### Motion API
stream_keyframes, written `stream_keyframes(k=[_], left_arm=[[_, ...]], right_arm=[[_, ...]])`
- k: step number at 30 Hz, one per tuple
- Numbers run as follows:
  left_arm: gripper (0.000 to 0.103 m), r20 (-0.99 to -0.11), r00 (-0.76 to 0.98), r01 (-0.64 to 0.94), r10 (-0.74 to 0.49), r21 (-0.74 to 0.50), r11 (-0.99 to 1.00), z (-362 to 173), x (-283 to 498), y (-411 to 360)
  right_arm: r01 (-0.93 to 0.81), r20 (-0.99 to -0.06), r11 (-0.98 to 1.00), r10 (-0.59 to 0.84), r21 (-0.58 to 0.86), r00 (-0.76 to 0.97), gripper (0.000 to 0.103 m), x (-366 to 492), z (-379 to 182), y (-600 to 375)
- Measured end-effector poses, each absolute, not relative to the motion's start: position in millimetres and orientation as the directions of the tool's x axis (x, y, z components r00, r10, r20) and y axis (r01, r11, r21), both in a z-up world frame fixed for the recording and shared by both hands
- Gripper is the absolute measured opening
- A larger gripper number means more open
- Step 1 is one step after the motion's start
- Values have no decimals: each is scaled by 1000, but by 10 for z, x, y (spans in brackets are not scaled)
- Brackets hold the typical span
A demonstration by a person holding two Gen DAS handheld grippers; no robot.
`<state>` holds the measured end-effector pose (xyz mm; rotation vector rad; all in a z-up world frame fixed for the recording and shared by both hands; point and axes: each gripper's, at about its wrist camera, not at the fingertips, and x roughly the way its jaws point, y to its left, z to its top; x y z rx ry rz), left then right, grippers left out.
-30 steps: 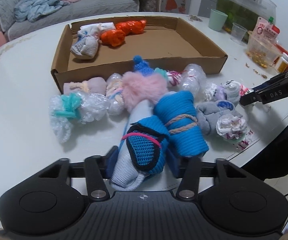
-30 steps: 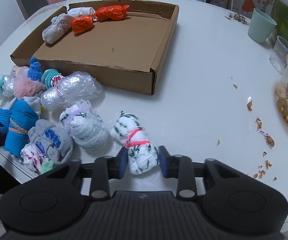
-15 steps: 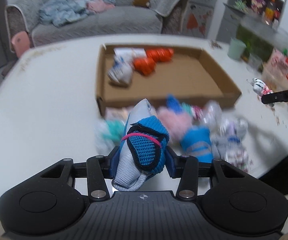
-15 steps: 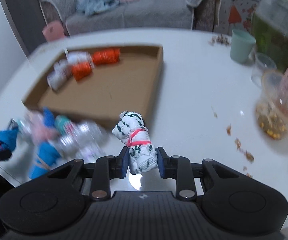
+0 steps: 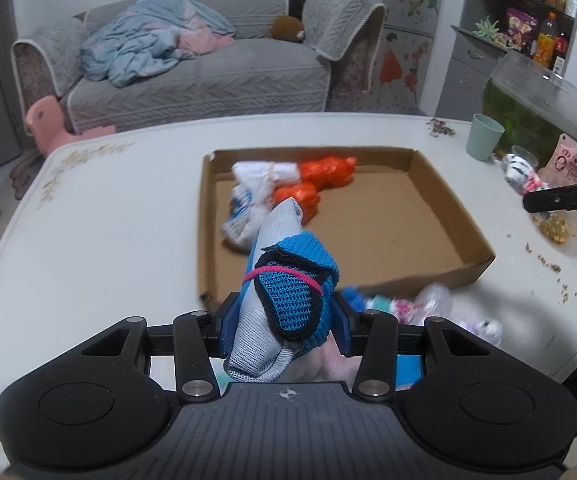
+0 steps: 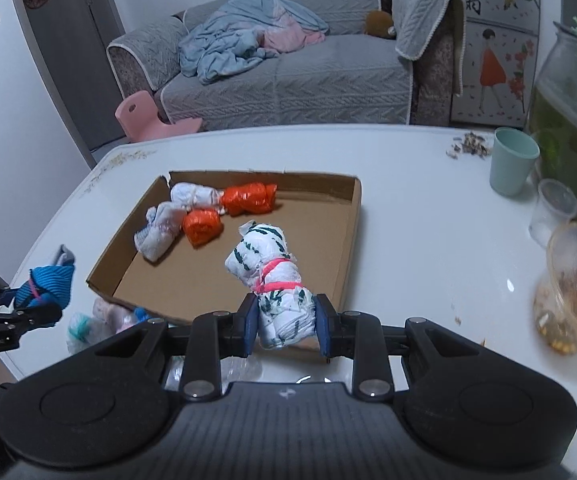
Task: Organize objects
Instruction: 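Lower both sock bundles into the tray and open both tools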
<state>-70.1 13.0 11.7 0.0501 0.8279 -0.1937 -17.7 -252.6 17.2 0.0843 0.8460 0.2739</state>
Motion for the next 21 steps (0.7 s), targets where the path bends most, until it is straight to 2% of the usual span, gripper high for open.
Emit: stream_keyframes(k=[7, 21], left_arm=[[52, -723, 665, 244, -188, -27, 969, 152, -400, -158], [52, -762, 622, 282, -180, 3, 959, -117, 147, -576]], right_arm=[[-209, -718, 960, 278, 186, 638, 26, -19, 195, -2517], [-250, -739, 956, 279, 154, 613, 26, 407, 127, -2414]])
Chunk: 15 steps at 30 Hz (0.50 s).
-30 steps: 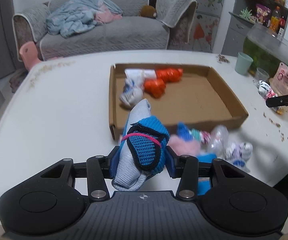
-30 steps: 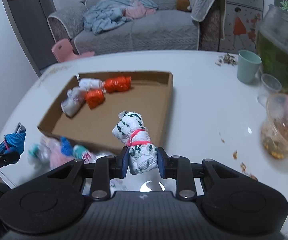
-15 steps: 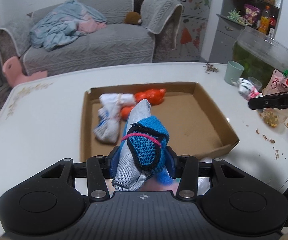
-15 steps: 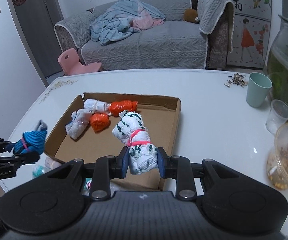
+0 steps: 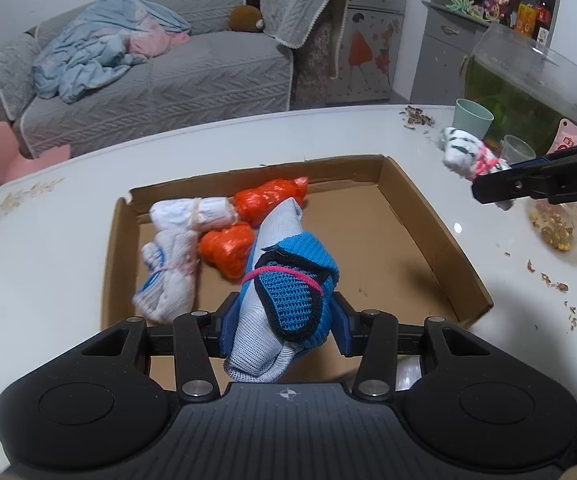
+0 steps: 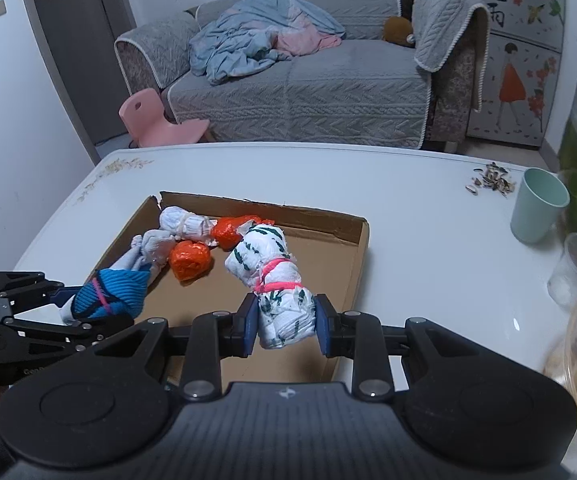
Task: Organize objects
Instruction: 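Lower both sock bundles into the tray and open both tools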
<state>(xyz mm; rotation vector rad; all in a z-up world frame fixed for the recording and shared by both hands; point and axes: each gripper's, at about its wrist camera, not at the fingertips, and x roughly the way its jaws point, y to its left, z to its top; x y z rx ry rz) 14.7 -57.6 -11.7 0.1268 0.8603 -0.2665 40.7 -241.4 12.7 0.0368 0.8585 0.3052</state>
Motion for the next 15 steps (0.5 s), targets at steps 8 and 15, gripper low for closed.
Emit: stream_keyframes(k=[8, 15], left_arm=[[53, -779, 598, 334, -189, 29, 942, -284, 427, -779], [53, -809, 556, 392, -192, 51, 919, -541, 751, -958]], right_arm=[[-289, -747, 946, 296, 144, 595, 26, 668, 57, -2379], [-327, -772, 938, 290, 113, 566, 26, 966, -109, -2397]])
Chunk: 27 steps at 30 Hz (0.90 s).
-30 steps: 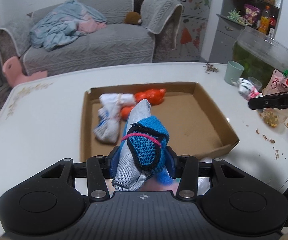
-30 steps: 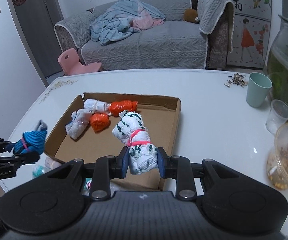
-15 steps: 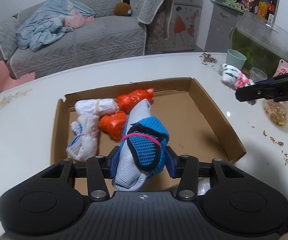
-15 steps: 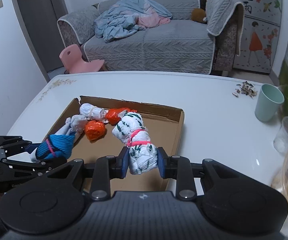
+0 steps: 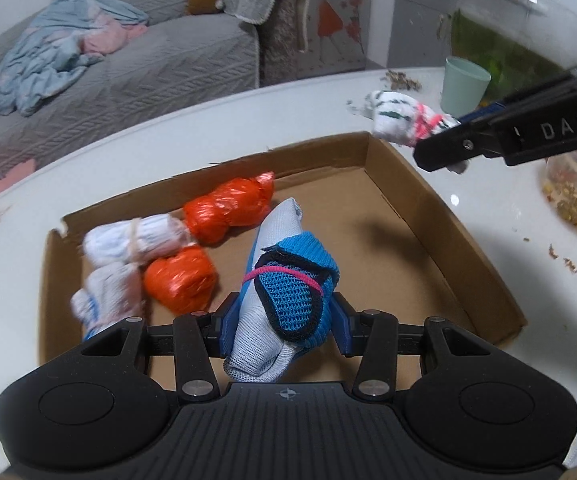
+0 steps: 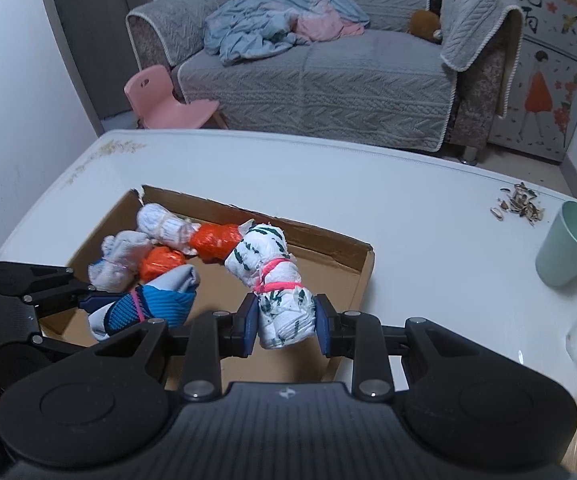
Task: Organize objects
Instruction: 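Lower both sock bundles into the tray and open both tools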
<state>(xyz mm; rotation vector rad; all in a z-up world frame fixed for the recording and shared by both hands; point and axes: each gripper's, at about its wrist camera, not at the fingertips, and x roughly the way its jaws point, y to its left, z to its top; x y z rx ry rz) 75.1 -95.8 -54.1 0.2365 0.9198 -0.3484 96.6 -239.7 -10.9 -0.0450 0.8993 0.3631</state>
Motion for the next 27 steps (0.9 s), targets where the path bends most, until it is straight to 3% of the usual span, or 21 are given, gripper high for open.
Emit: stream_keyframes(k=[14, 27], left_arm=[[53, -847, 487, 419, -213, 13, 908, -809, 1442, -1096], [54, -847, 488, 403, -214, 1, 915, -904, 1659, -1198]], right_arm=[[-438, -818, 894, 321, 94, 478, 27, 1456, -388, -2308], [-422, -854, 903, 286, 87, 436, 27, 1660, -641, -2327]])
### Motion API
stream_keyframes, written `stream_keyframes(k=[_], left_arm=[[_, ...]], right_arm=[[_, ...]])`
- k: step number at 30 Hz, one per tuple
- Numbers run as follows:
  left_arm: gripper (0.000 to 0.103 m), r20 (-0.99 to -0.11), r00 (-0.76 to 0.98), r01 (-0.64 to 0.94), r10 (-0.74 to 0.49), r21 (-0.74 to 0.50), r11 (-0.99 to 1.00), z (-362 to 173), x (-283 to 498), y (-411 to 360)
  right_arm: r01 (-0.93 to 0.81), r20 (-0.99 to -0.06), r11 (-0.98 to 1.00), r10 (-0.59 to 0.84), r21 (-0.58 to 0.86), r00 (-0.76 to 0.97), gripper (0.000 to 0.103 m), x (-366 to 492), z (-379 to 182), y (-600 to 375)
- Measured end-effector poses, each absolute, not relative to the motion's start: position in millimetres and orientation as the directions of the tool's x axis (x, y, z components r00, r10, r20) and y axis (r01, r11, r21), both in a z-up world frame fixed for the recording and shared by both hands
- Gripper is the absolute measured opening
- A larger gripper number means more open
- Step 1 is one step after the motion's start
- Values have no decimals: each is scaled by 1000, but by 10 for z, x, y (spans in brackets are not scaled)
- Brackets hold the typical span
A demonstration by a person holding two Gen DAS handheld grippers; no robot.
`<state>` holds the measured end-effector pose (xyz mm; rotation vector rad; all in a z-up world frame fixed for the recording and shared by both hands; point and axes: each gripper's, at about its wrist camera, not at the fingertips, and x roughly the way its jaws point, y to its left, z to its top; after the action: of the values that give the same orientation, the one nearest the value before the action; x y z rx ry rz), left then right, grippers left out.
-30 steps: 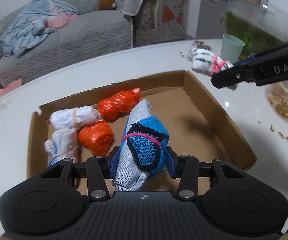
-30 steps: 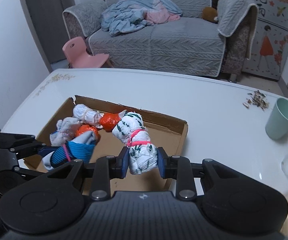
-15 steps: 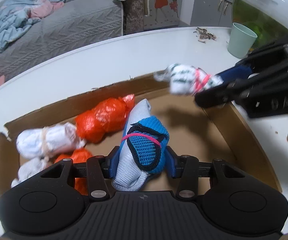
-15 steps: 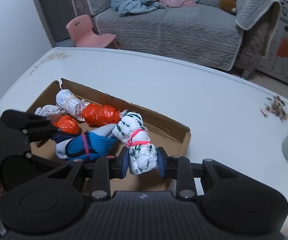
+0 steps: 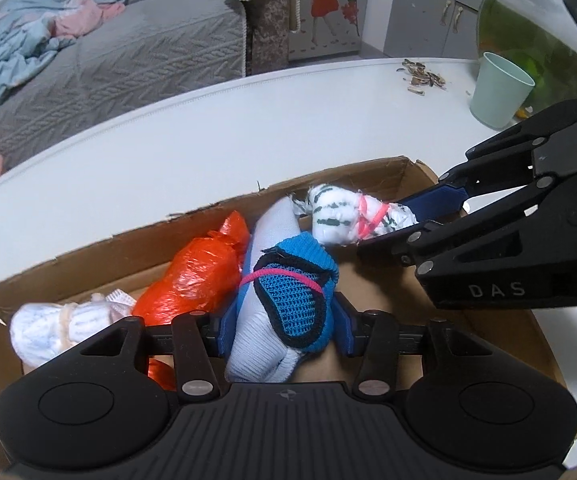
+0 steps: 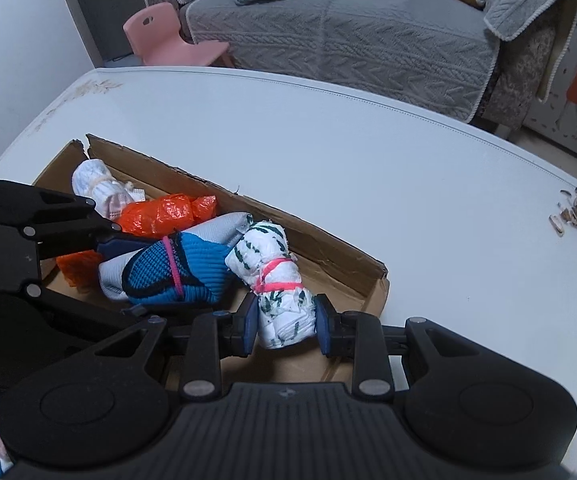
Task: Organize objects
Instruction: 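Lower both sock bundles into the tray and open both tools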
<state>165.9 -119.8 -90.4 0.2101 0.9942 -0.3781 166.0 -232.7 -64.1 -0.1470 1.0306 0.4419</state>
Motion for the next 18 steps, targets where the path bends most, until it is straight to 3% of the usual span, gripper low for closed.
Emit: stream_keyframes(k=[4, 8, 11, 16, 18], left_arm=[[56, -841, 495, 394, -217, -5, 919, -913, 1665, -1183], [68, -846, 496, 377, -197, 6, 926, -923, 1689, -1156], [70, -849, 492, 364, -190, 2, 932, -915, 1681, -1106], [73, -848, 492, 358, -195, -7, 934, -896, 1616, -986], [74, -849, 491, 349, -196, -15, 937, -906, 1613, -949]], right_arm=[[-414, -854, 906, 282, 87, 438, 27, 1654, -644, -2335], [-412, -856, 908, 273, 79, 438, 29, 1662, -646, -2308], [-415, -856, 907, 274, 77, 439, 34, 1659, -644, -2297], [-426, -848, 903, 274, 63, 455, 52, 1631, -596, -2267], [-420, -847, 905, 270, 61, 458, 53, 1637, -592, -2273]])
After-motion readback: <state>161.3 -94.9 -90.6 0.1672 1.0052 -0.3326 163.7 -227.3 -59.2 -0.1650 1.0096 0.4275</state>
